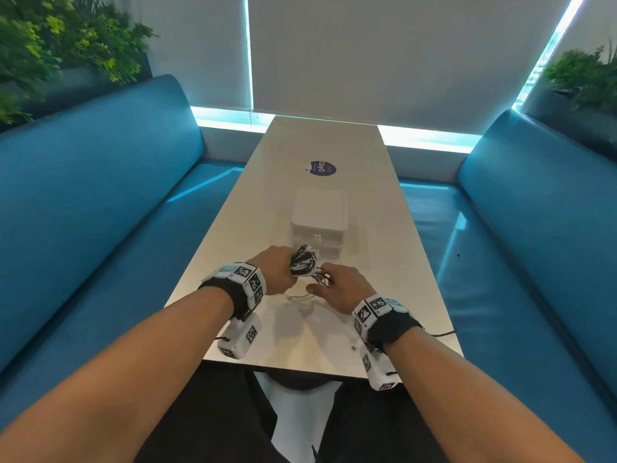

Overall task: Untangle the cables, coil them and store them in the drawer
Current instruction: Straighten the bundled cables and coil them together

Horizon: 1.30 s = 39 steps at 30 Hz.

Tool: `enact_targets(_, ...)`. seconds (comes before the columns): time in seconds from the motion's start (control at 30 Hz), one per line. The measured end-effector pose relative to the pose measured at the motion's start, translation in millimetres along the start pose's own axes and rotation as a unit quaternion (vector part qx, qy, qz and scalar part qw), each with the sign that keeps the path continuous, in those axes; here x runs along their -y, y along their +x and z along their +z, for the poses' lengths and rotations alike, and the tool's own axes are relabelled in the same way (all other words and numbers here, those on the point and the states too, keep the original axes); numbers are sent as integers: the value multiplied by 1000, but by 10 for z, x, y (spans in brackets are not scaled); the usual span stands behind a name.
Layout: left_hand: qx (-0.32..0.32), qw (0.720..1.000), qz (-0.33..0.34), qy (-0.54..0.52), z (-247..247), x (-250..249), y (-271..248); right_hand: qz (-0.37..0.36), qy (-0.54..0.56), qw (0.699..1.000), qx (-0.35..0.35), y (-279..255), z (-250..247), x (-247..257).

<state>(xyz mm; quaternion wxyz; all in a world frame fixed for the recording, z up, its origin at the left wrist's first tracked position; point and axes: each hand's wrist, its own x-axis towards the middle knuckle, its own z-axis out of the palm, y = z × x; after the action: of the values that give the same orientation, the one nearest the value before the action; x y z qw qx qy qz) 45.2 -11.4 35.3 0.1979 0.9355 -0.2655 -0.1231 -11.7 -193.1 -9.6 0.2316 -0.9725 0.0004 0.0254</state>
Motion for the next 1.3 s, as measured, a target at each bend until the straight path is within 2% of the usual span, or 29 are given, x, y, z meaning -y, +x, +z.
enact_targets(0.1,-8,999,9,-33,1,-21,17,-8,53,998,-32,4,-36,-4)
enact_targets(0.27,-48,997,0,-68,-11,-13,52,-9,123,992,-3,-39,-67,74)
enact_targets(0.37,-83,989,-17,-120,-44,31,87,8,84,996,-22,-46,-52,55)
enact_targets(0.53,-136,958,-57,-246,-138,-59,131,-1,105,993,-57,-111,-104,92)
enact_targets(0.63,-154,931,-107,-312,-149,-40,156,4,112,991,-69,-125,-120,53)
enact_targets(0.7,-152,924,-126,-327,-117,11,150,7,105,992,-69,-140,-102,14)
enact_targets(0.83,-131,930,-128,-320,-41,23,118,-3,107,993,-54,-210,-38,-13)
enact_targets(1.0,-69,932,-150,-323,-12,55,79,12,68,997,-28,-276,15,-41)
enact_targets(1.07,-60,924,-150,-345,13,48,58,13,73,996,-41,-254,-7,2)
enact_targets(1.2,-80,888,-129,-435,112,-49,-30,-10,75,995,-72,-171,-50,183)
enact_targets(1.3,-64,896,-123,-422,174,-80,-48,-25,72,995,-70,-145,-59,299)
